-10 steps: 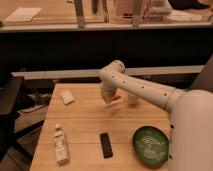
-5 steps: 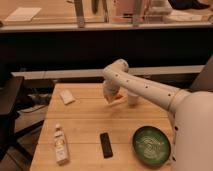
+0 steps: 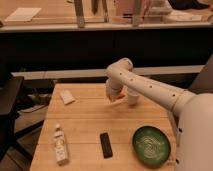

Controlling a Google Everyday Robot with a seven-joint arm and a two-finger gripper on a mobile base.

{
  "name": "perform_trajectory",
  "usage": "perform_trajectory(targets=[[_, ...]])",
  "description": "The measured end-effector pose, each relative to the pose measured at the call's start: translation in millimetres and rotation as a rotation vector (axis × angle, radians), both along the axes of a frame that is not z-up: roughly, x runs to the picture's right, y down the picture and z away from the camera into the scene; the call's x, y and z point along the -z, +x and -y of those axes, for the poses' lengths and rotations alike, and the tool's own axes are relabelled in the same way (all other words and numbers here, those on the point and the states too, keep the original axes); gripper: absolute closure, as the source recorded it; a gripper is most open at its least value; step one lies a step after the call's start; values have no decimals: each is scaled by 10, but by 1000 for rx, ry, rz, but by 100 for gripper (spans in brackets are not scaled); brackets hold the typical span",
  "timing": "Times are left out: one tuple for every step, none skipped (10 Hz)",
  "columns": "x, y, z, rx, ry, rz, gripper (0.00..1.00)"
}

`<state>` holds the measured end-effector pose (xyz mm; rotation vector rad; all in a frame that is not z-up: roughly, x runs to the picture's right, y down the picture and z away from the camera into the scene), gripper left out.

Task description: Place the pepper in the ceramic bowl

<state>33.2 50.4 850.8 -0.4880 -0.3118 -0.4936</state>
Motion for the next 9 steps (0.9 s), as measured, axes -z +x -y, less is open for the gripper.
perform_trajectory(targets=[[14,13,9,-2,-2,1,98],[19,74,20,-9,-2,0,98],[30,140,19,-14,-4,0,98],[50,229,30,-20,-5,-1,98],[68,296,33,-26,-6,-3,98],[87,296,36,-27,-6,-2,98],[114,292,34,-29,-8,1,98],[131,355,46,-36,-10,-4,98],[151,427,47,-43,-13,-5,98]])
